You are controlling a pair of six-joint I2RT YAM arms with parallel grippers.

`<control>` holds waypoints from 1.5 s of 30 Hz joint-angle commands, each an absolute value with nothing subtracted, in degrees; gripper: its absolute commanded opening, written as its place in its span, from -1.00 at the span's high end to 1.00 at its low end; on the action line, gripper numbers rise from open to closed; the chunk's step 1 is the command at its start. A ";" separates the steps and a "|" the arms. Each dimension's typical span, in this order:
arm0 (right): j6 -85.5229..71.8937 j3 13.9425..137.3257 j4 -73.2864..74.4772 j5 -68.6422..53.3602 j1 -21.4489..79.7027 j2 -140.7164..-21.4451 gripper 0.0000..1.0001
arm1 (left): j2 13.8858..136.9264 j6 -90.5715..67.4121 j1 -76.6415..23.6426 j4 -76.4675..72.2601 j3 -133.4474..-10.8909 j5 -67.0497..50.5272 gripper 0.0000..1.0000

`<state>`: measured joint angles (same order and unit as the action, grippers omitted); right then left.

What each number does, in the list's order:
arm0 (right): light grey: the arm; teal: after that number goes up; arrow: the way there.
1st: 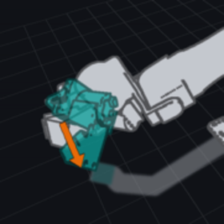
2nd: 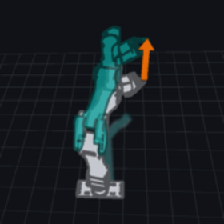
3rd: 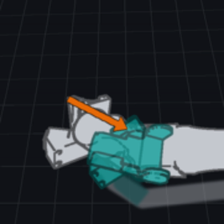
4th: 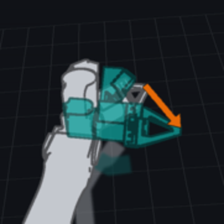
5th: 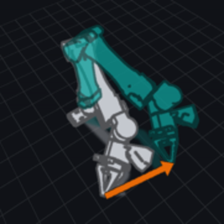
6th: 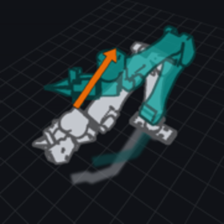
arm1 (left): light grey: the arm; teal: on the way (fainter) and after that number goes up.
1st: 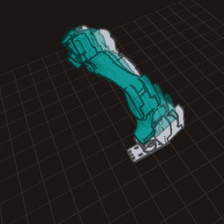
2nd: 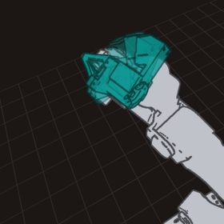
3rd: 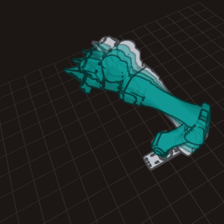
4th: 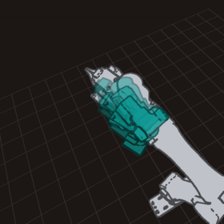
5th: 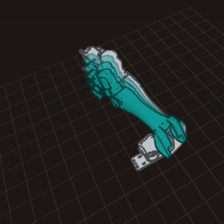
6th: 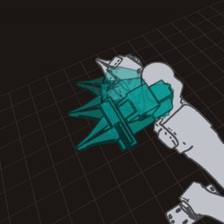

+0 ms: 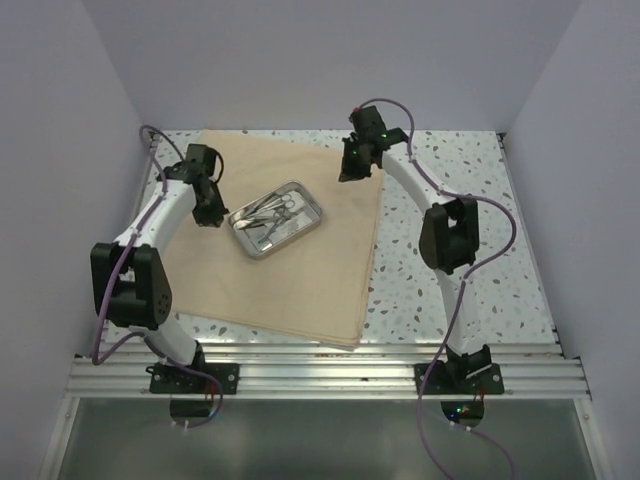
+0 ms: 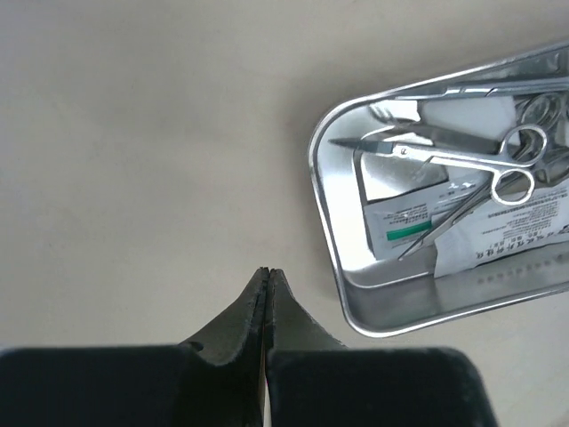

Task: Prepare the surgical pack

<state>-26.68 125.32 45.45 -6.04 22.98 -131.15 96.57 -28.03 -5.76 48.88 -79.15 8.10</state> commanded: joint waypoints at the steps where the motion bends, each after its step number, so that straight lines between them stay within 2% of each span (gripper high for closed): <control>1: -23.55 128.49 40.79 -7.28 22.94 -136.56 1.00 | 91.94 -33.92 -5.19 45.27 -72.54 5.28 1.00; 9: -23.73 124.90 39.37 -3.61 21.36 -140.63 1.00 | 97.64 -34.89 -4.66 45.70 -71.01 3.51 1.00; 19: -27.95 105.94 40.51 -1.41 15.03 -135.27 1.00 | 115.47 -33.58 -3.43 45.97 -77.42 -2.17 1.00; 27: -31.11 89.94 42.10 -2.81 11.78 -128.59 1.00 | 120.93 -30.86 -3.78 44.03 -81.73 -10.19 1.00; 33: -31.73 79.47 41.22 -4.74 11.51 -122.09 1.00 | 123.40 -28.04 -4.92 45.26 -84.55 -10.99 1.00; 44: -29.73 69.52 42.28 -6.15 10.72 -111.80 1.00 | 119.98 -25.49 -5.80 41.66 -78.05 -12.48 1.00; 45: -28.75 70.48 42.19 -6.07 10.81 -110.14 1.00 | 117.53 -25.92 -5.89 41.40 -77.52 -11.18 0.82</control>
<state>-32.58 72.88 33.89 -8.78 10.90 -110.59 116.57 -27.31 -4.12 46.46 -81.36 -13.41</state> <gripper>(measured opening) 0.008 0.042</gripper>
